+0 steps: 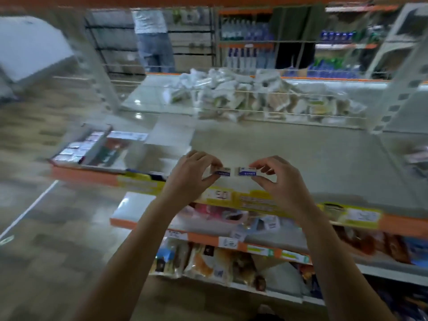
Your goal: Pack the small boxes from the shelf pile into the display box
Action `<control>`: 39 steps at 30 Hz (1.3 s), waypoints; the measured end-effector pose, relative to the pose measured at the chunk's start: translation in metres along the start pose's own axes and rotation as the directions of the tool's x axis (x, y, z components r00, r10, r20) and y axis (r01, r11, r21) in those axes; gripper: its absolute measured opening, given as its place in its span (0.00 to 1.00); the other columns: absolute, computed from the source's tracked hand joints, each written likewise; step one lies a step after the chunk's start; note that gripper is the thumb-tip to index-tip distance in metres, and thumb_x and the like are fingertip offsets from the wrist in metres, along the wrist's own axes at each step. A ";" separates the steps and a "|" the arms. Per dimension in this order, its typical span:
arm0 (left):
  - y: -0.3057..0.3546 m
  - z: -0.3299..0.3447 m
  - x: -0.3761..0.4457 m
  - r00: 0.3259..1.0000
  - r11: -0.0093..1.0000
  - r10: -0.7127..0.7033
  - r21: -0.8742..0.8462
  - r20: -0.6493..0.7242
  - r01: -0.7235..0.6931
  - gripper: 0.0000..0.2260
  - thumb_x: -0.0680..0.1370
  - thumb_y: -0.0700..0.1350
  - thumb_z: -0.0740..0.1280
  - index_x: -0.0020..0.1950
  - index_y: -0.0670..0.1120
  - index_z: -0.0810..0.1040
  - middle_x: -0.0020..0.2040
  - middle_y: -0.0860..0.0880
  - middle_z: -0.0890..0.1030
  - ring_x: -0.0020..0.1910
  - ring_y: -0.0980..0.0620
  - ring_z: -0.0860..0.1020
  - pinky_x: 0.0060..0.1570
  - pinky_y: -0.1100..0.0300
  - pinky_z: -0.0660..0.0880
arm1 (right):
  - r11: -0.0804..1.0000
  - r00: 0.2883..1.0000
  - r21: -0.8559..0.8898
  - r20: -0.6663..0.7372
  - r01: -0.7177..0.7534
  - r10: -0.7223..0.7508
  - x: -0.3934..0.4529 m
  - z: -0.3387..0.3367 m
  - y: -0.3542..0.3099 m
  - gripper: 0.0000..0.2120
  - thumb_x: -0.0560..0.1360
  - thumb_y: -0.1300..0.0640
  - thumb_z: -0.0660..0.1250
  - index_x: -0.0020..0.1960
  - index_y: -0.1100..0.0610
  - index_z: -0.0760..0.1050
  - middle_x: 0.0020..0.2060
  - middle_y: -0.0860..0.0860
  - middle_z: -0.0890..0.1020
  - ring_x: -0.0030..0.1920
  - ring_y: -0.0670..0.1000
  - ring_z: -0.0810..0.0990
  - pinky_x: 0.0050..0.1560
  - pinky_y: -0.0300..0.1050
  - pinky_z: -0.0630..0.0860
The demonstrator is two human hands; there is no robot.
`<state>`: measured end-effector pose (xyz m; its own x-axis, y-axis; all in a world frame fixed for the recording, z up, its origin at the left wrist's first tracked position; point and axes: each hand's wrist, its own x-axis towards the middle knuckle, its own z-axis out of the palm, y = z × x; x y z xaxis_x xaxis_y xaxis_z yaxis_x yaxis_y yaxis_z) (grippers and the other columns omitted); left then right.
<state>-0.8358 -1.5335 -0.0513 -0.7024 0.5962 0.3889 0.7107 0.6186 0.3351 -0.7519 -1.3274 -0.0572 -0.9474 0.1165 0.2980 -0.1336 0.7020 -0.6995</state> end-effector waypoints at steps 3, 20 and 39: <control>-0.038 -0.025 -0.021 0.997 0.997 -0.073 0.017 -0.022 0.073 0.09 0.70 0.40 0.74 0.49 0.44 0.81 0.45 0.48 0.82 0.47 0.45 0.77 0.49 0.55 0.71 | 0.998 0.996 -0.001 0.065 0.061 -0.061 0.022 0.033 -0.027 0.09 0.72 0.60 0.71 0.51 0.51 0.78 0.45 0.47 0.78 0.44 0.42 0.74 0.45 0.25 0.67; -0.170 -0.073 -0.021 0.981 0.981 -0.184 0.080 0.064 0.178 0.09 0.73 0.48 0.71 0.52 0.48 0.79 0.50 0.51 0.80 0.54 0.51 0.73 0.51 0.58 0.71 | 0.965 0.878 -0.076 0.437 0.249 -0.192 0.153 0.132 -0.088 0.07 0.72 0.60 0.71 0.49 0.53 0.79 0.44 0.46 0.78 0.45 0.45 0.76 0.45 0.36 0.68; -0.203 -0.069 0.017 0.961 0.983 0.182 -0.042 0.209 -0.178 0.09 0.75 0.48 0.68 0.54 0.47 0.79 0.52 0.51 0.80 0.55 0.50 0.72 0.50 0.60 0.69 | 0.938 0.928 -0.331 0.306 -0.105 0.212 0.122 0.138 -0.107 0.06 0.74 0.57 0.68 0.50 0.49 0.77 0.44 0.43 0.76 0.44 0.40 0.73 0.39 0.29 0.66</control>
<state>-0.9889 -1.6838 -0.0537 -0.5537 0.7926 0.2552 0.8252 0.4811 0.2960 -0.8934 -1.4855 -0.0356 -0.9966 0.0420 -0.0711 0.0707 0.8784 -0.4726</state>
